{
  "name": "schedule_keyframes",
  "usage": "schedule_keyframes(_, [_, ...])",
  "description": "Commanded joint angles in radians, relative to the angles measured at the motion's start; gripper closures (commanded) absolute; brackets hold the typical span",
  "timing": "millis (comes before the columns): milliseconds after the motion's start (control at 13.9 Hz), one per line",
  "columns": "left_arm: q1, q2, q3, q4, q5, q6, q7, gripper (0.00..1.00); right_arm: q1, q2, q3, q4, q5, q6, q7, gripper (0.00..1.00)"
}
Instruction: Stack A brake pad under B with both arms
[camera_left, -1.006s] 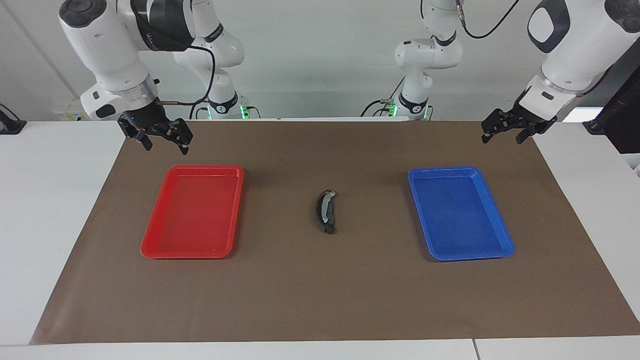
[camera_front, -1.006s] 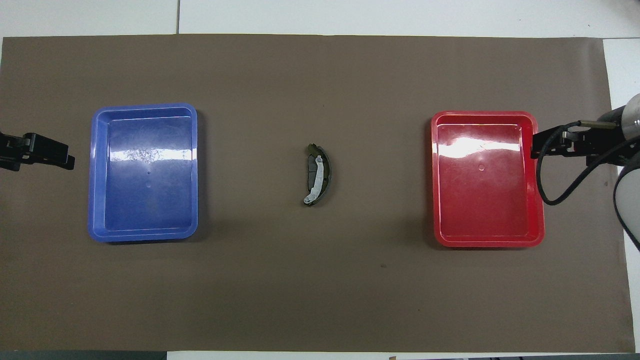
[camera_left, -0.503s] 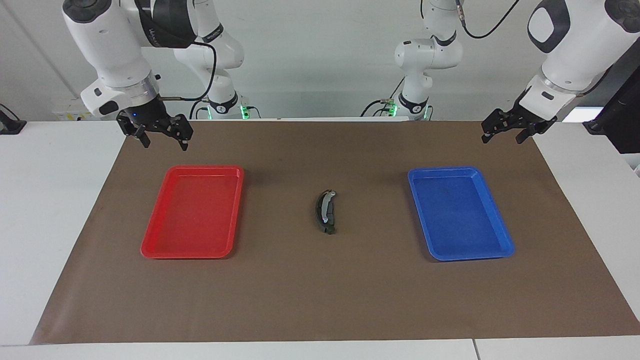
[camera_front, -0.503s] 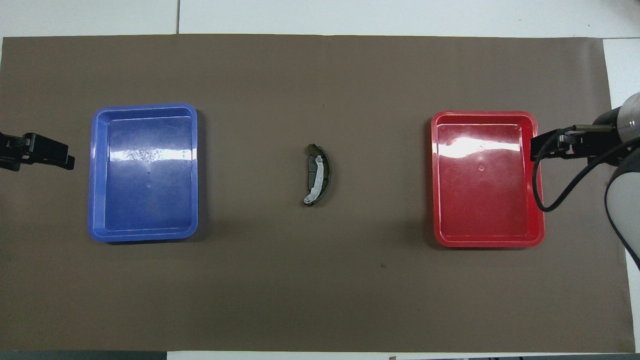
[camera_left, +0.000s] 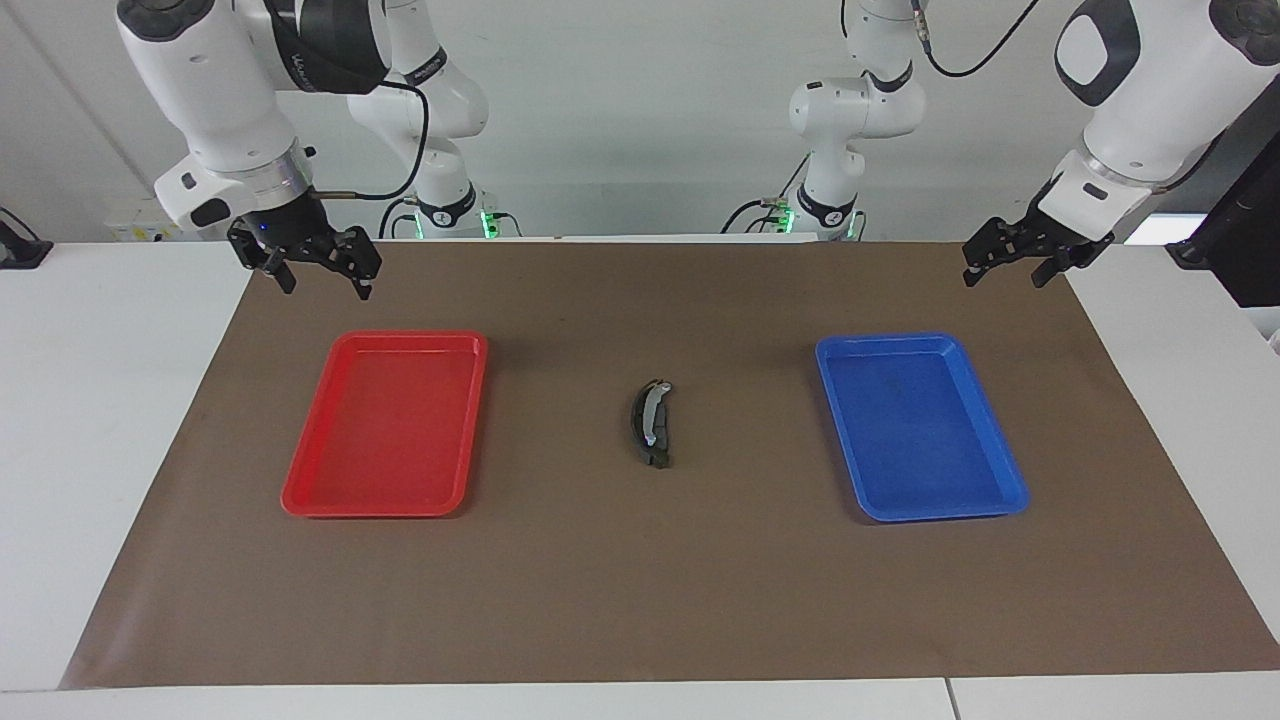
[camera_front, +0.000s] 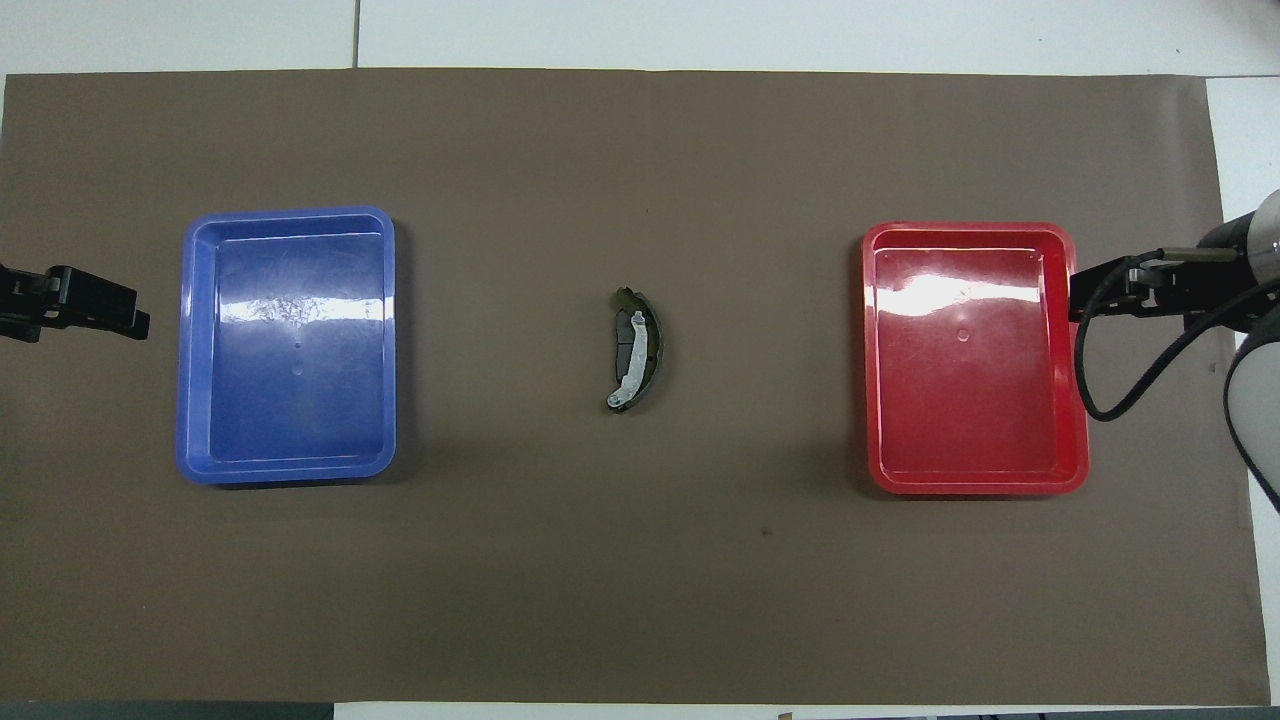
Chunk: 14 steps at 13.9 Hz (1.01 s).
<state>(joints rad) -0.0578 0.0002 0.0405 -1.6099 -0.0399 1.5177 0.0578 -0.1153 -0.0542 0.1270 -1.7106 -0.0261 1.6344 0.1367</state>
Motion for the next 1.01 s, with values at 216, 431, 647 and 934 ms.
schedule_keyframes(216, [0.009, -0.029, -0.007, -0.035, 0.017, 0.019, 0.0, 0.01, 0.029, 0.053, -0.033, 0.11, -0.003, -0.073, 0.003, 0.0])
schedule_keyframes(431, [0.009, -0.029, -0.005, -0.034, 0.017, 0.021, 0.002, 0.01, 0.081, 0.053, -0.081, 0.15, -0.012, -0.126, 0.0, 0.0])
schedule_keyframes(647, [0.009, -0.029, -0.007, -0.034, 0.017, 0.021, 0.002, 0.01, 0.077, 0.04, -0.081, 0.152, 0.003, -0.137, -0.002, 0.0])
schedule_keyframes(934, [0.009, -0.029, -0.007, -0.035, 0.017, 0.021, 0.002, 0.01, 0.082, 0.047, -0.079, 0.186, 0.0, -0.178, -0.012, 0.0])
